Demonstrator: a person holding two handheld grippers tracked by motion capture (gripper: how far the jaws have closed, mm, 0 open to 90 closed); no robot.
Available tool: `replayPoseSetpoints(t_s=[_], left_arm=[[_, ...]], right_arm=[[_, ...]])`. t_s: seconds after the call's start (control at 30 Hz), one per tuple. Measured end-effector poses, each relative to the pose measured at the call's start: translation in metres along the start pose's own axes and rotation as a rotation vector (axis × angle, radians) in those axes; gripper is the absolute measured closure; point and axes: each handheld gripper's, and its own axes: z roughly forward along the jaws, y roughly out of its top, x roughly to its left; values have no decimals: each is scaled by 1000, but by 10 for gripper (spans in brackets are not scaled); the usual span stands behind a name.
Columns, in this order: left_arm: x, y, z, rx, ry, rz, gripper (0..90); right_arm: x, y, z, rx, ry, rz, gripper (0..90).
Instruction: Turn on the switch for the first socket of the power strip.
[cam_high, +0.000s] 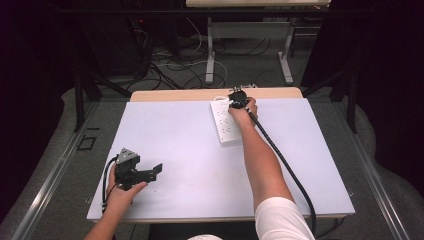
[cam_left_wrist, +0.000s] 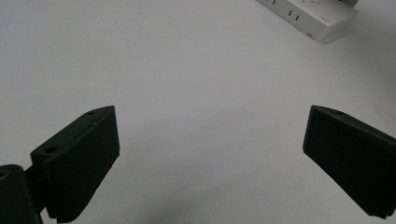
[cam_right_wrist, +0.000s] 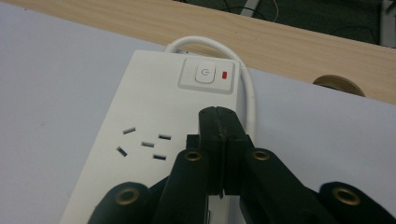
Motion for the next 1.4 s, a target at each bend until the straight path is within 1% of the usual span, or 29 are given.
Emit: replayPoseSetpoints(t_s=[0.1, 0.13, 0.17, 0.23, 0.27, 0.33, 0.43, 0.57, 0.6, 0.63, 0.73, 0.8, 0.87, 0.93, 1.0, 1.1, 1.2, 1.3, 1.4], left_arm=[[0, 0, 0, 2, 0, 0, 41], [0, 0, 1, -5, 2, -1, 41], [0, -1, 1, -9, 1, -2, 41], [1, 0, 0, 9, -3, 1, 42], [1, 0, 0, 8, -3, 1, 42], [1, 0, 0, 9, -4, 1, 42], [0, 0, 0, 6, -3, 0, 42], [0, 0, 0, 6, -4, 0, 42], [1, 0, 0, 7, -4, 0, 42], [0, 0, 1, -2, -2, -2, 42], [0, -1, 2, -8, 1, -5, 42], [0, 0, 1, -3, -4, -5, 43], [0, -1, 2, -10, -1, -6, 43], [0, -1, 2, -8, -1, -6, 43], [0, 0, 1, 13, -6, -1, 44], [0, 0, 1, 14, -7, 1, 44], [0, 0, 1, 14, -6, 1, 44], [0, 0, 1, 15, -6, 0, 44], [1, 0, 1, 14, -11, -1, 44]], right_arm=[[-1, -1, 2, 4, -2, -3, 900], [-2, -1, 3, 4, -1, -4, 900], [-2, -2, 3, 1, -8, -6, 900], [-2, -1, 4, -7, -9, -12, 900], [-1, -1, 4, -13, -8, -7, 900], [-1, -1, 5, -27, -4, -16, 900], [-1, -1, 6, -27, -10, -21, 900], [0, -2, 8, -25, -5, -23, 900], [1, -3, 8, -17, -1, -11, 900], [1, -3, 9, -22, -5, -24, 900], [3, -3, 11, -32, 3, -26, 900], [3, -3, 11, -34, 2, -31, 900], [3, -3, 11, -36, 2, -30, 900], [3, -4, 11, -36, 2, -28, 900], [3, -4, 11, -38, 2, -29, 900], [3, -4, 11, -39, -1, -24, 900], [4, -6, 13, -44, -12, -40, 900], [5, -6, 14, -47, -18, -21, 900], [4, -6, 14, -47, -14, -17, 900]])
